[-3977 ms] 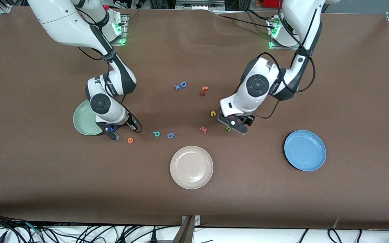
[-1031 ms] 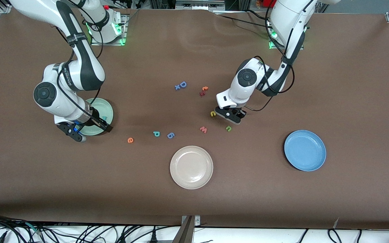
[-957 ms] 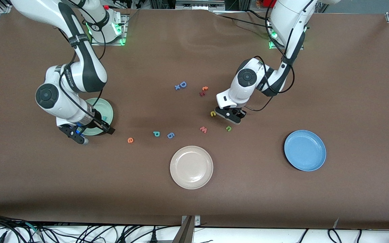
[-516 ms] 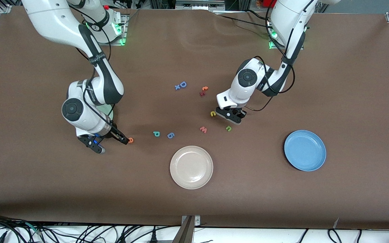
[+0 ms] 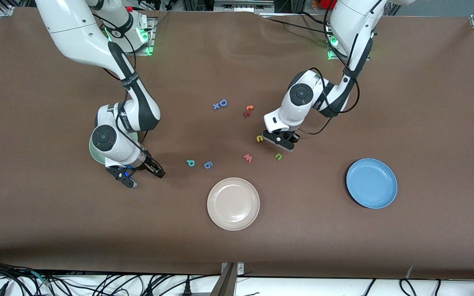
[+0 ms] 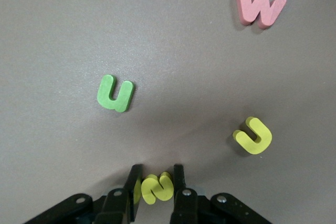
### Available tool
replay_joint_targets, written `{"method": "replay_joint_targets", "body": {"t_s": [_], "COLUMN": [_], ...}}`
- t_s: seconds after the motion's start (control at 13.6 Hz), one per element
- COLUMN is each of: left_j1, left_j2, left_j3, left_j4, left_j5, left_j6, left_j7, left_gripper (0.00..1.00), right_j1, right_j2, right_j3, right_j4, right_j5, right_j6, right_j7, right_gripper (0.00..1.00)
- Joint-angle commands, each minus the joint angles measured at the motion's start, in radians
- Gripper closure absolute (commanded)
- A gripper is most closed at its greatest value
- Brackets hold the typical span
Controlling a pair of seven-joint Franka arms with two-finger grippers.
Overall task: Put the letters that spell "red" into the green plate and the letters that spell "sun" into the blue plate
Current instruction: 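Grasp the e with the right gripper while the left gripper lifts the n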
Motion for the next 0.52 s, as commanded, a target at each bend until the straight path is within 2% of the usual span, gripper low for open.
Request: {"method": "replay_joint_targets", "body": {"t_s": [0.0, 0.15, 0.37, 0.44], "left_j1": [0.007, 0.013, 0.070, 0.079], "left_j2": [0.005, -0.013, -0.053, -0.056], "left_j3": [-0.007, -0.008, -0.037, -0.039], "left_j4": [-0.006, 0.008, 0.133, 0.186], "left_j5": [0.025, 0.014, 0.014, 0.014], "left_j6": [-0.010, -0.051, -0.313, -0.407], "left_j7": [-0.027, -0.026, -0.009, 0.003], "left_gripper": [0.83, 0.89, 0.90, 0.90], "right_j1": [0.018, 0.018, 0.018, 0.018], "right_j2": [0.043, 0.049, 0.054, 0.054], "right_j3": [-0.011, -0.014, -0.015, -0.015], "right_j4": [0.025, 0.025, 0.024, 0.024], "right_j5": [0.005, 0.003, 0.000, 0.000], "right_j6": [0.042, 0.057, 0.059, 0.059], "right_j7": [0.022, 0.022, 0.022, 0.022], "right_gripper": [0.14, 0.14, 0.15, 0.22]}}
